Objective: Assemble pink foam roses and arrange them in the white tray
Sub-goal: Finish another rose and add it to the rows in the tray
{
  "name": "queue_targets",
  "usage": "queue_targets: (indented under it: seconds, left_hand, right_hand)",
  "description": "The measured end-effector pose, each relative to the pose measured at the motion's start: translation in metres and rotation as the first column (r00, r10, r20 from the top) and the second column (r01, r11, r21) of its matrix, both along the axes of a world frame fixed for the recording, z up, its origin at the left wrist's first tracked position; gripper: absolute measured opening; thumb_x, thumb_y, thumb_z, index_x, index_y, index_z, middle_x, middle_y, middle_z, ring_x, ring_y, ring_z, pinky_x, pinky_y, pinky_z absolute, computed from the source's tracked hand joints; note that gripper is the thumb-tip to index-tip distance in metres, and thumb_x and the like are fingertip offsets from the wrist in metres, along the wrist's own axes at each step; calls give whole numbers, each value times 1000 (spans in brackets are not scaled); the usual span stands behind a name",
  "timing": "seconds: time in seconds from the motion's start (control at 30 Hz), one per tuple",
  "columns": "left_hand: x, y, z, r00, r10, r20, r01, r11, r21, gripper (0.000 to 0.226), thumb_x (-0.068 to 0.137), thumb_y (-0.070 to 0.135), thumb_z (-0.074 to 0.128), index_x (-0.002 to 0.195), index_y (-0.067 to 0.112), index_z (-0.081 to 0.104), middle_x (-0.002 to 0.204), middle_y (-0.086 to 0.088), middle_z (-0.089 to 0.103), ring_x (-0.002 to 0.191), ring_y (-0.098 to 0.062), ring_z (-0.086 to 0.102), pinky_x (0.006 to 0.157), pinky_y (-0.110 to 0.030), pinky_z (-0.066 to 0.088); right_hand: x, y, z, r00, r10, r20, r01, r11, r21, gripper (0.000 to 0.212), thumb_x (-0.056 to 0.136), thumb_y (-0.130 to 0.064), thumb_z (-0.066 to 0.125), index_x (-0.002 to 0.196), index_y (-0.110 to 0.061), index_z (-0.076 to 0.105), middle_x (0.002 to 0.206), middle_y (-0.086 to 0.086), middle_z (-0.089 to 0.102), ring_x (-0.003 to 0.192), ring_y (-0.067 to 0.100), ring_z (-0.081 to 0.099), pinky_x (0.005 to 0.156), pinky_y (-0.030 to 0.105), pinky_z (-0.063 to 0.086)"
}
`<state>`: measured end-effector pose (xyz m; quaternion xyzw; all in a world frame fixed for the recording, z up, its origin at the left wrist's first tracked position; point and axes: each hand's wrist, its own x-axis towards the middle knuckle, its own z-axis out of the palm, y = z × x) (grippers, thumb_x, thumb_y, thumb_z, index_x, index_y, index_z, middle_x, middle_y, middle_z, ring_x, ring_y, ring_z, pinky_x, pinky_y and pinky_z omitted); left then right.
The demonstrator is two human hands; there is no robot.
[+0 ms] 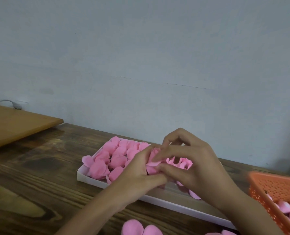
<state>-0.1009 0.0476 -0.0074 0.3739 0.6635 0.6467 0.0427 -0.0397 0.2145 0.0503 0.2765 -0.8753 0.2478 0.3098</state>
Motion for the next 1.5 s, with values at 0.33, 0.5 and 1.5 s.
queue_targets:
  seconds: [0.33, 0.5, 1.5]
  left_hand:
    - [-15, 14, -16, 955, 273, -117, -273, 962, 20, 18, 70, 48, 63, 87, 43, 68, 80, 12, 70, 76, -9, 71, 68, -32, 60]
    - [-18, 14, -18, 944, 295, -151, -298, 954, -1, 20, 66, 45, 69, 85, 38, 69, 78, 13, 71, 78, -9, 71, 74, -44, 65]
    - [-23, 27, -28, 971, 235, -43, -229, 967, 110, 31, 71, 38, 75, 101, 46, 76, 99, 10, 78, 96, -12, 77, 76, -29, 64]
  right_hand:
    - [9, -9, 6, 993, -14, 119, 13, 1000, 8, 11, 83, -45, 80, 83, -35, 77, 103, -17, 58, 94, 8, 60, 77, 14, 45]
    - [11, -13, 5, 989, -116, 96, 111, 992, 55, 10, 83, -33, 80, 78, -33, 72, 101, -16, 59, 91, 6, 60, 72, 13, 43]
    - [0, -15, -10, 995, -87, -41, 89, 994, 60, 31, 80, -23, 82, 105, -36, 69, 101, -21, 62, 92, 2, 57, 78, 21, 46]
